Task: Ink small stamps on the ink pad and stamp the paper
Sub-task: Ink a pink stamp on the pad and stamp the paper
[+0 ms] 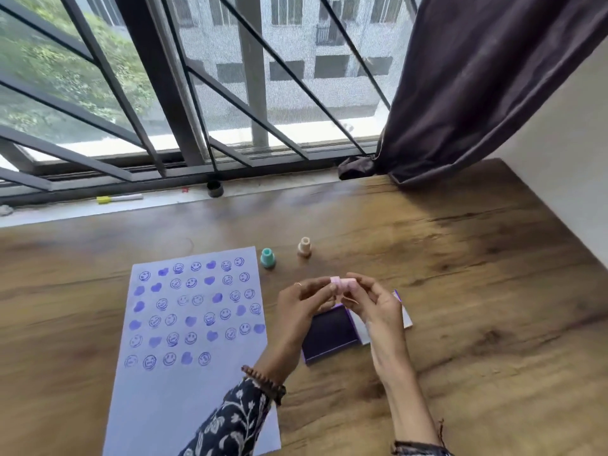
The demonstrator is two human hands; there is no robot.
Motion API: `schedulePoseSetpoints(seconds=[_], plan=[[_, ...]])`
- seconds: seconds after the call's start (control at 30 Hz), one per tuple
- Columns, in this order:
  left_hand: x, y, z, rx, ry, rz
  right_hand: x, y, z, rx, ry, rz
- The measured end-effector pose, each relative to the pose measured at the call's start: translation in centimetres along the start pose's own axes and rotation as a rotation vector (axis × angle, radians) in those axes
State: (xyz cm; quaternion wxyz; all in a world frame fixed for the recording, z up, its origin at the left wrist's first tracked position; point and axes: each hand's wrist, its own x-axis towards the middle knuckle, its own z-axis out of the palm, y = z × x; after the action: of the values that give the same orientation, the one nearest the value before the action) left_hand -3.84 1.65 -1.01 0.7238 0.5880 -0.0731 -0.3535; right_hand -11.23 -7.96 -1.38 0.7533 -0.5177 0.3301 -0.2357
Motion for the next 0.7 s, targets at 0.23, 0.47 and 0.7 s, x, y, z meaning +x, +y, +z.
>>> schedulePoseSetpoints(seconds=[0.23,0.47,0.7], plan=[[-0.6,0.2,-1.5,0.413,0.106,0.138,-1.9,0.4,0.8,0.354,0.172,0.253],[0.6,-1.1,-5.1,1.092,0.049,0.382,-3.2,-0.1,-0.1,0.629,0.092,0.436],[-1.3,-1.8,-6.1,0.977,0.033,0.377,-3.8,-0.2,-0.5,0.558,0.041,0.438]])
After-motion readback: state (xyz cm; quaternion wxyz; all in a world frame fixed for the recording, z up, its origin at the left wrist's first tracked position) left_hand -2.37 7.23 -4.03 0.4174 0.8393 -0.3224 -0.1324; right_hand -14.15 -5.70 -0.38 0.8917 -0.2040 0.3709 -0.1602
